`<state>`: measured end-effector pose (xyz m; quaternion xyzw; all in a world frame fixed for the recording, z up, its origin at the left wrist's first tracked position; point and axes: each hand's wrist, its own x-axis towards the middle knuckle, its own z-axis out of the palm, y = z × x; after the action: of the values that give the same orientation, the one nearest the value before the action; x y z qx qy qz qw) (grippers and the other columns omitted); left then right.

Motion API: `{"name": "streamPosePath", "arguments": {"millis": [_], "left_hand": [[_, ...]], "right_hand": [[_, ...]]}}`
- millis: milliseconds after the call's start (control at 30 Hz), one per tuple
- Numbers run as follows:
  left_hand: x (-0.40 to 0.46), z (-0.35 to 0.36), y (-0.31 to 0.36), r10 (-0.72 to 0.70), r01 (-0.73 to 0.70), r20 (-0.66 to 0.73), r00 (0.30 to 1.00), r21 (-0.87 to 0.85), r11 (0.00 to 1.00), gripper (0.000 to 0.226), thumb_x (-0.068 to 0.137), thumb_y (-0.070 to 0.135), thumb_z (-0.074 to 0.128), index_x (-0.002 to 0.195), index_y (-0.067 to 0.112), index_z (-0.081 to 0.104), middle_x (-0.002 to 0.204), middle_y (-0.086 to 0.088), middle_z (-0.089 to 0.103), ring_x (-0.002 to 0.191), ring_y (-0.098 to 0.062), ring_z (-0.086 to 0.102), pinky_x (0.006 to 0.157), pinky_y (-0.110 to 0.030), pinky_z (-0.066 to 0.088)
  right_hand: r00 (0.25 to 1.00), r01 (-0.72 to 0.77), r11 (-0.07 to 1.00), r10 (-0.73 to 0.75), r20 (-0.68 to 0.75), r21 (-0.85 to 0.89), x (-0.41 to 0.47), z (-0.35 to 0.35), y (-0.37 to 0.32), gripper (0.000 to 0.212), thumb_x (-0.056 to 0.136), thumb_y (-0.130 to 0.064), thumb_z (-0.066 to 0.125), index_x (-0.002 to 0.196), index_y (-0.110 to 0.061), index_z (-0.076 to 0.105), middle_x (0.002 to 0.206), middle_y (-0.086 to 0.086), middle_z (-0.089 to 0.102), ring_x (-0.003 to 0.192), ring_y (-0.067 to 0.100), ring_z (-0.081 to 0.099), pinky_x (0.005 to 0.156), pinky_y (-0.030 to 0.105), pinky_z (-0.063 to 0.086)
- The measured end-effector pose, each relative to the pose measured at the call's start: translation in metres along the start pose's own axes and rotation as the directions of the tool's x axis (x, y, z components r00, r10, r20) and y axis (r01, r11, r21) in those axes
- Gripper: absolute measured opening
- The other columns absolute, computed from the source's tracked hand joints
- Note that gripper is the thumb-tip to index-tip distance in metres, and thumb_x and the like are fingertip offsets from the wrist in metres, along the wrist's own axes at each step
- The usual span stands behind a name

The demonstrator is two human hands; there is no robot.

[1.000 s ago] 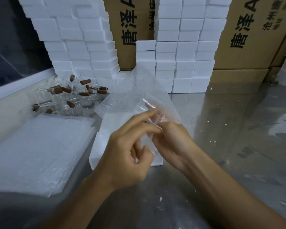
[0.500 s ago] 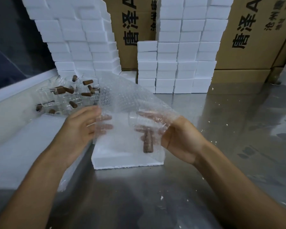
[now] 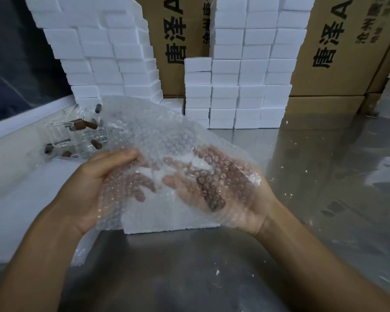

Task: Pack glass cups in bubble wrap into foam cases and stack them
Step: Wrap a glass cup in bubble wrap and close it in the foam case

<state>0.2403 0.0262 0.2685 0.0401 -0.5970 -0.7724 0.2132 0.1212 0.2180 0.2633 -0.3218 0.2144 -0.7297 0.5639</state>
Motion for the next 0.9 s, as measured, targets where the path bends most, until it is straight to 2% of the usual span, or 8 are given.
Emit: {"name": "streamPosePath", "arguments": {"millis": [133,233,333,433,600,767,833,900], "left_hand": [[0.001,-0.001,-0.004,-0.089,0.089,-0.012,0.996,-0.003,0.996,0.022,0.064,0.026,0.078,0.084,0.018,0.081,0.088,-0.004,0.076,0.072,-0.021,0.074,0.054,-0.028,0.057],[0.002,-0.002,-0.007,-0.14,0.147,-0.094,0.986,0.069,0.987,0.085,0.032,0.046,0.096,0.109,0.018,0.075,0.113,-0.005,0.073,0.105,-0.025,0.068,0.087,-0.041,0.054],[0.002,0.001,-0.009,-0.144,0.155,-0.098,0.985,0.122,0.98,0.114,0.028,0.053,0.097,0.129,0.014,0.062,0.124,-0.007,0.068,0.119,-0.03,0.061,0.105,-0.05,0.043],[0.002,0.006,-0.011,-0.122,0.133,-0.09,0.988,0.124,0.983,0.105,0.029,0.054,0.097,0.122,0.015,0.068,0.119,-0.006,0.071,0.113,-0.027,0.066,0.099,-0.045,0.047],[0.001,0.011,-0.015,-0.087,0.096,-0.066,0.994,0.144,0.985,0.081,0.032,0.057,0.096,0.103,0.022,0.077,0.111,-0.005,0.074,0.104,-0.024,0.07,0.089,-0.041,0.05],[0.003,0.008,-0.016,-0.046,0.075,-0.201,0.978,0.138,0.988,0.104,0.025,0.059,0.095,0.119,0.024,0.069,0.117,-0.001,0.072,0.109,-0.026,0.068,0.089,-0.041,0.055],[0.002,0.012,-0.016,-0.004,0.028,-0.141,0.99,0.166,0.986,0.086,0.029,0.058,0.095,0.106,0.027,0.075,0.11,-0.002,0.074,0.101,-0.024,0.072,0.079,-0.035,0.059],[0.001,0.018,-0.016,0.02,-0.007,-0.075,0.997,0.164,0.986,0.072,0.032,0.053,0.097,0.096,0.028,0.078,0.104,-0.004,0.076,0.094,-0.022,0.074,0.069,-0.028,0.059]], "right_hand": [[0.992,0.057,0.963,-0.085,-0.094,-0.263,0.002,0.001,0.005,0.033,0.075,-0.036,0.079,0.102,-0.017,0.077,0.112,0.008,0.071,0.103,0.028,0.063,0.086,0.039,0.056],[0.961,0.111,0.855,-0.222,-0.164,-0.506,0.004,0.001,0.01,0.02,0.081,-0.033,0.073,0.1,-0.026,0.077,0.104,-0.002,0.073,0.098,0.025,0.065,0.092,0.054,0.051],[0.92,0.069,0.722,-0.312,-0.236,-0.688,0.005,0.003,0.016,0.02,0.094,-0.028,0.063,0.111,-0.03,0.073,0.106,-0.003,0.073,0.101,0.019,0.07,0.091,0.045,0.057],[0.913,0.088,0.654,-0.354,-0.202,-0.751,0.003,0.01,0.019,0.021,0.096,-0.032,0.058,0.104,-0.044,0.073,0.098,0.012,0.072,0.093,0.021,0.071,0.076,0.024,0.058],[0.898,0.087,0.594,-0.394,-0.196,-0.8,-0.001,0.008,0.017,0.025,0.084,-0.043,0.059,0.106,-0.038,0.069,0.107,-0.011,0.073,0.096,0.005,0.069,0.076,0.013,0.053],[0.904,0.043,0.539,-0.38,-0.197,-0.841,-0.002,0.015,0.018,0.027,0.079,-0.039,0.055,0.106,-0.036,0.058,0.09,-0.044,0.064,0.091,-0.023,0.059,0.071,-0.001,0.045],[0.912,0.005,0.495,-0.359,-0.199,-0.869,-0.004,0.017,0.02,0.009,0.088,-0.031,0.052,0.093,-0.038,0.054,0.075,-0.046,0.061,0.08,-0.032,0.052,0.065,-0.007,0.037],[0.902,-0.02,0.457,-0.375,-0.214,-0.889,-0.007,0.013,0.022,0.037,0.097,-0.002,0.049,0.077,-0.033,0.051,0.057,-0.031,0.061,0.066,-0.033,0.05,0.06,-0.007,0.035]]}}
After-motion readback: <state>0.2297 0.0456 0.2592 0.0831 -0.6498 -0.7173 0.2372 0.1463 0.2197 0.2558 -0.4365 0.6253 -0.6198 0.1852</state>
